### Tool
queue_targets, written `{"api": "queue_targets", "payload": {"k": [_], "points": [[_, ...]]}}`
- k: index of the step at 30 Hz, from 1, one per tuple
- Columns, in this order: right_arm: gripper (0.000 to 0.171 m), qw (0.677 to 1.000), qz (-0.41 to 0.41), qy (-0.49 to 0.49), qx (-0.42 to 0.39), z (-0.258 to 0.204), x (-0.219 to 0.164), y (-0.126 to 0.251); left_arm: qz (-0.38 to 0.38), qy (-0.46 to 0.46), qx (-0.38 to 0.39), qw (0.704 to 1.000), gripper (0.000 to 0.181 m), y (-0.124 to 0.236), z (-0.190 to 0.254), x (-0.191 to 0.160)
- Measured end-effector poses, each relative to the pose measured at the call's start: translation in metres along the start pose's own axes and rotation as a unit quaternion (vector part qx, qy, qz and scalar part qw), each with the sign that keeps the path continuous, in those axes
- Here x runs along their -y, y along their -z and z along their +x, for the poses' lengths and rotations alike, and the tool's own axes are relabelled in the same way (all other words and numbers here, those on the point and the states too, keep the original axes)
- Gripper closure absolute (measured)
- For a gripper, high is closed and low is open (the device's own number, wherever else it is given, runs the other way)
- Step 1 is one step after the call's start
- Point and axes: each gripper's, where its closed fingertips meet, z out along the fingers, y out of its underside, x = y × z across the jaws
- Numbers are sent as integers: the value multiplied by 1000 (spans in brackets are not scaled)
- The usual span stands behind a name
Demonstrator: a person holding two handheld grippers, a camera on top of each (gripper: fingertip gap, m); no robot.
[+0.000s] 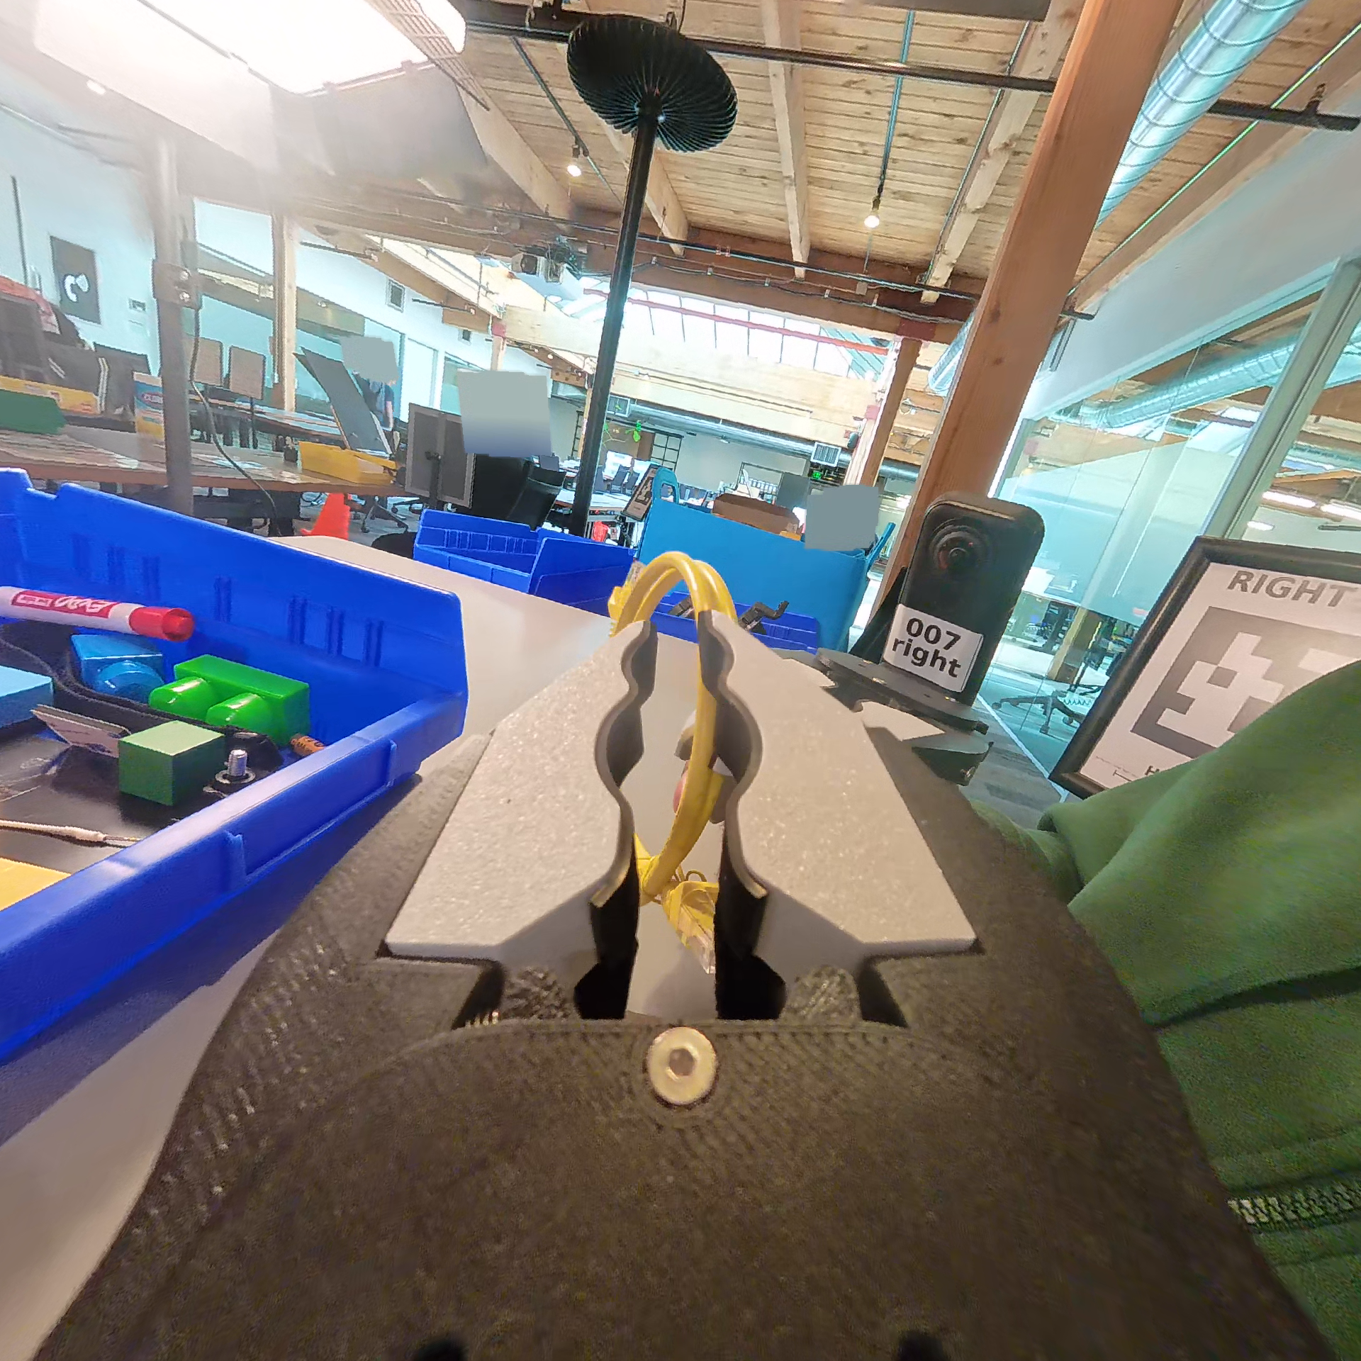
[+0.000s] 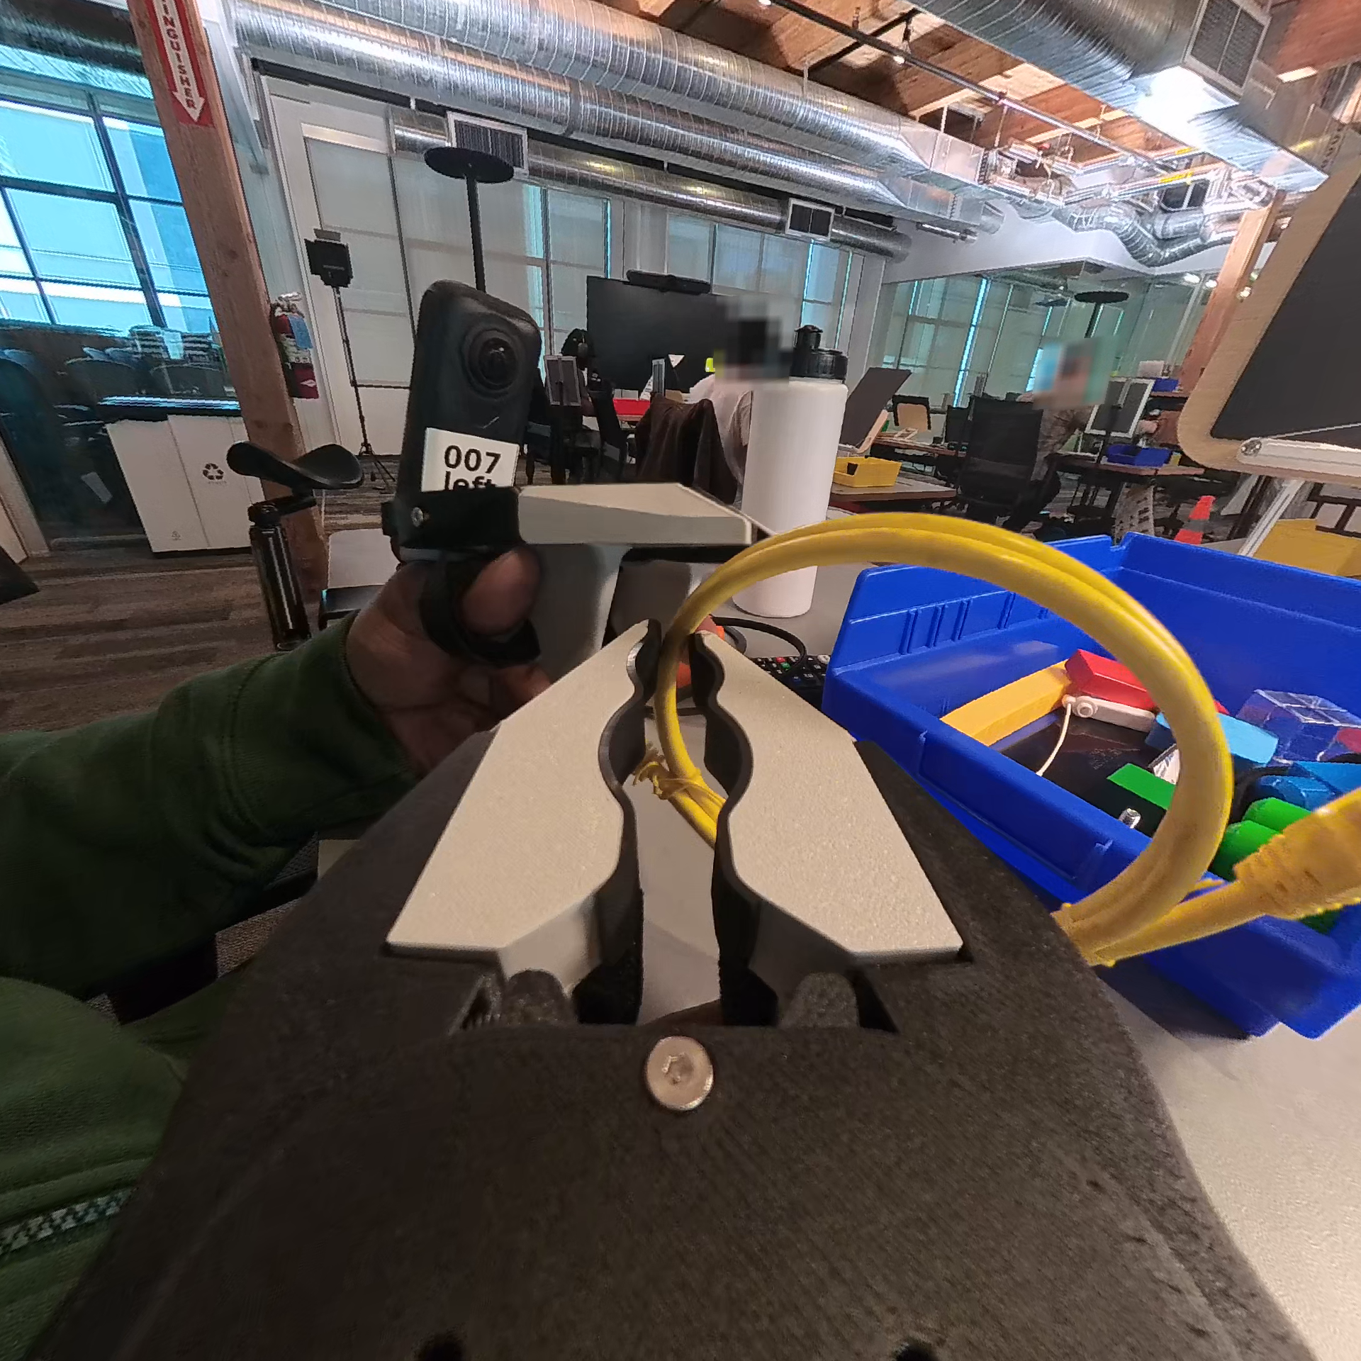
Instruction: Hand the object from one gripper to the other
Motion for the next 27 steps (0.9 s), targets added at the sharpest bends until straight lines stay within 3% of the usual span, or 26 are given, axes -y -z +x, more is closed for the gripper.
{"api": "queue_targets", "payload": {"k": [27], "points": [[163,1000,-3,5,0,0,-1,-1,-6,-7,8,1000,169,-1,-2,-2]]}}
